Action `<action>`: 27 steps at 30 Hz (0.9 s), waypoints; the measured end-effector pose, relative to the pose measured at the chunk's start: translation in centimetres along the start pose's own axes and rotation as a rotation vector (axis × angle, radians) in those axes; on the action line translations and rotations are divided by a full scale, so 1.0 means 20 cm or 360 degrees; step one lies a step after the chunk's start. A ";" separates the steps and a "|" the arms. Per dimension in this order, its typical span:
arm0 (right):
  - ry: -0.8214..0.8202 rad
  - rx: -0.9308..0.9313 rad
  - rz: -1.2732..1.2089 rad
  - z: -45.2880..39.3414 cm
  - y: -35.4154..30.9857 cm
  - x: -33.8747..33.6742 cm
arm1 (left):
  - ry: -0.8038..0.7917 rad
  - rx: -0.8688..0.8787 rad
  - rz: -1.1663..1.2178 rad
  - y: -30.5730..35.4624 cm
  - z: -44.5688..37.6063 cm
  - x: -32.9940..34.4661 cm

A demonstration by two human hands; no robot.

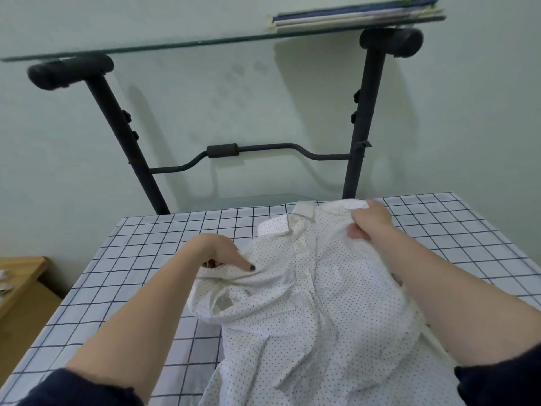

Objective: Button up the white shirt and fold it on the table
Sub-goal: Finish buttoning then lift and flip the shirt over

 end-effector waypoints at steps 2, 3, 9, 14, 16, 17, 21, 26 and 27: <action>0.0049 -0.0137 -0.0161 0.07 -0.07 -0.06 | 0.0141 -0.0009 0.0073 0.00 0.04 -0.02; 0.0101 -0.0228 -0.0216 0.11 -0.11 -0.10 | 0.0258 -0.0008 0.0104 0.00 0.07 -0.05; 0.0297 -0.0704 -0.0451 0.44 -0.30 -0.36 | 0.0891 0.0126 0.0382 0.04 0.34 -0.24; 0.0224 -0.0922 -0.0609 0.70 -0.43 -0.49 | 0.1046 0.0209 0.0542 0.07 0.57 -0.33; 0.0151 -0.0990 -0.0662 0.81 -0.48 -0.52 | 0.0839 0.0251 0.0746 0.06 0.64 -0.31; 0.0109 -0.1008 -0.0701 0.86 -0.50 -0.53 | 0.0709 0.0297 0.0922 0.06 0.66 -0.28; 0.0014 -0.1065 -0.0815 1.02 -0.57 -0.58 | 0.0334 0.0565 0.1540 0.07 0.77 -0.17; 0.0006 -0.1214 -0.0822 1.15 -0.63 -0.67 | 0.0302 0.0703 0.1845 0.10 0.90 -0.16; 0.0006 -0.1236 -0.0809 1.17 -0.64 -0.69 | 0.0323 0.0662 0.1820 0.09 0.88 -0.18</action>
Point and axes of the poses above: each hand's wrist, its own z-axis away from the middle knuckle, its own x-axis out of the palm, y = z × x, the point moved 4 cm from there along -z, towards the middle knuckle, and after that the axes turned 10 degrees about x, right-handed, at the moved point
